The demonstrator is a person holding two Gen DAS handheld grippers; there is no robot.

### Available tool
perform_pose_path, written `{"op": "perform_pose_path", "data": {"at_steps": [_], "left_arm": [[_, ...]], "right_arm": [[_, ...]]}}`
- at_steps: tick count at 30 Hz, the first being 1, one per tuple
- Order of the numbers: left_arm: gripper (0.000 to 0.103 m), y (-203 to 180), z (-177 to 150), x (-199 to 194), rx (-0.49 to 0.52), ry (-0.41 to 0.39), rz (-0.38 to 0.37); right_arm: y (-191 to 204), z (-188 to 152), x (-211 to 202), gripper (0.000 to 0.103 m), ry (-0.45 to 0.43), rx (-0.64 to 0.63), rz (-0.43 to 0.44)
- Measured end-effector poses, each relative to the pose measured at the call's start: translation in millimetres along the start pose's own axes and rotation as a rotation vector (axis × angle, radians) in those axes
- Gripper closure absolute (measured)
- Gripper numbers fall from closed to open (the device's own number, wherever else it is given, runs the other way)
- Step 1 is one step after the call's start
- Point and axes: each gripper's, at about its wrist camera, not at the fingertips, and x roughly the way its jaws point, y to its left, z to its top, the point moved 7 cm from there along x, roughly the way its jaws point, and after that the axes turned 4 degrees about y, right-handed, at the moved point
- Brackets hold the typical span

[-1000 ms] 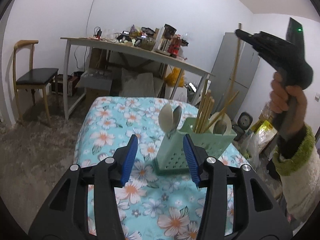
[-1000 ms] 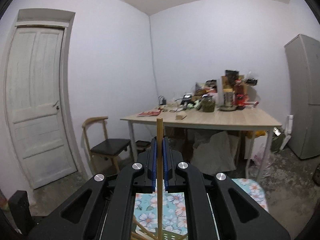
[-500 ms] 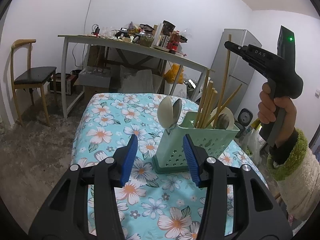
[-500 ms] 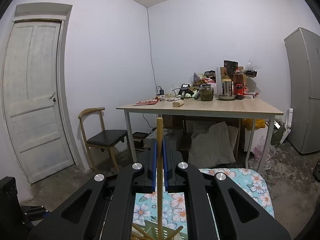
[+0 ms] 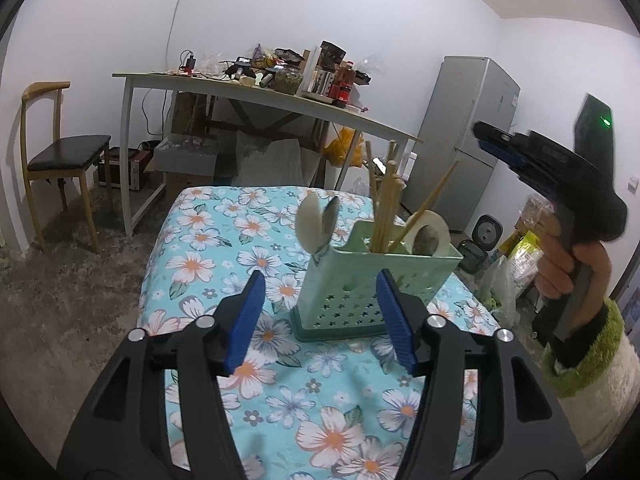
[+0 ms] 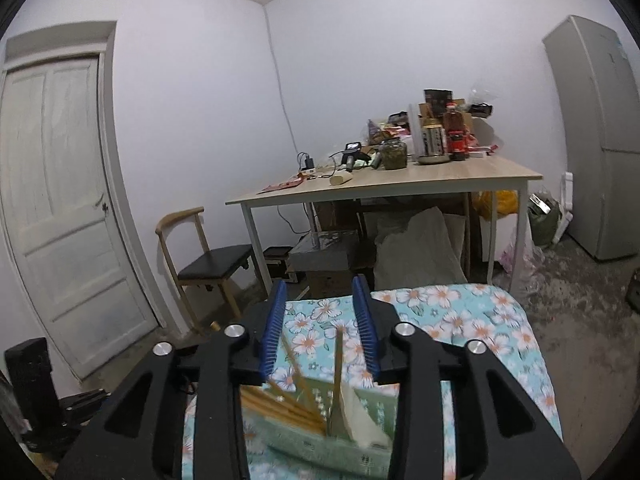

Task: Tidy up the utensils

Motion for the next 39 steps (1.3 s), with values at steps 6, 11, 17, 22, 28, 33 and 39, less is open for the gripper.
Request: {"op": "perform_pose_path", "data": {"at_steps": [6,11,17,22,28,33,39], "left_arm": [[0.02,-15.4,-2.0,-6.7,0.007,0.016,0.071],[0.012,-25.9,-10.6,-7.9,0.002,0.047,0.17],[0.008,-36.0,-30.1,-12.9,-0.001,0.069,0.321],[0.008,-54.1,-48.2,-19.2,0.073,0.08,0.39],[0.008,-69.1,-59.1,-26.8,0.122,0.077,0.445],[0.008,-76.3,-58.6,-32.0,0.12,0.064,0.45],[0.008,-78.5,-58.7,-33.8,0.091,0.079,0.453]], "right_arm": [[-6.2,-39.2,-46.4,0.042,0.071,0.075,-0.046],[-6.4,-96.0,-65.5,0.021,0.201,0.065,-0.151],[-12.6,-156.3,-81.2,0.011,0.323,0.077,-0.242],[-12.1,-171.2,-98.1,0.006,0.332,0.035,-0.327],[-14.3,-171.6,-110.5,0.006,0.309,0.033,-0.374],[-16.6,-172.9,-118.5,0.006,0.317,0.015,-0.422],[-14.1,-170.6,-122.9,0.006,0.316,0.016,-0.403]]}}
